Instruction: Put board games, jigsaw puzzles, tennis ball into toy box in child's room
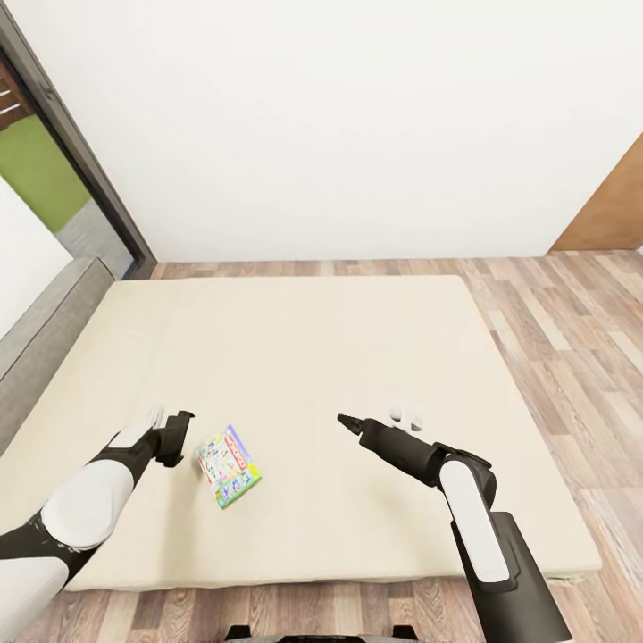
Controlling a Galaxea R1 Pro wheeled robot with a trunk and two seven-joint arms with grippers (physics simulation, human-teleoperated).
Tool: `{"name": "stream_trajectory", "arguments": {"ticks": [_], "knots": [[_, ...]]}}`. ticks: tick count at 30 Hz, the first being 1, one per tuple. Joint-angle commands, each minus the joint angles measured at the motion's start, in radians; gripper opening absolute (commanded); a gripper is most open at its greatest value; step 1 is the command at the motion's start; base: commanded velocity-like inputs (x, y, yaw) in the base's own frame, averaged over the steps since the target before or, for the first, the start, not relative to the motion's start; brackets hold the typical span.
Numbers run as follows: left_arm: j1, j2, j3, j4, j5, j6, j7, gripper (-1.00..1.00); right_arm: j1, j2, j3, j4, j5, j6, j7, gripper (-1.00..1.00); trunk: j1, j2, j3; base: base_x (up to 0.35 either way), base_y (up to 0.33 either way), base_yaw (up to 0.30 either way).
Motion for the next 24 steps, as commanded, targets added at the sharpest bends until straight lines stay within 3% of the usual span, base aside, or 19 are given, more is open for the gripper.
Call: {"name": "stream_trajectory", "arguments": {"ticks": [1,9,24], "knots": [[-0.001,0.0,-0.001,-0.002,0.01,0.004,0.002,1.0,-0.001,0.0,0.0,-0.001,-0.01,0.003,-0.009,1.0,0.0,-0.002,-0.003,0.0,0.0,0.0],[-0.005,-0.007,-0.003,-0.001,0.009,0.0,-0.046,1.0,-0.001,0.004,0.001,-0.001,-0.011,0.004,-0.01,1.0,0.0,-0.002,-0.016,0.0,0.0,0.0],[-0.005,-0.006,-0.005,-0.001,0.006,-0.01,-0.051,1.0,-0.001,0.006,0.001,-0.001,-0.01,0.003,-0.01,1.0,0.0,-0.002,-0.04,0.0,0.0,0.0]]}}
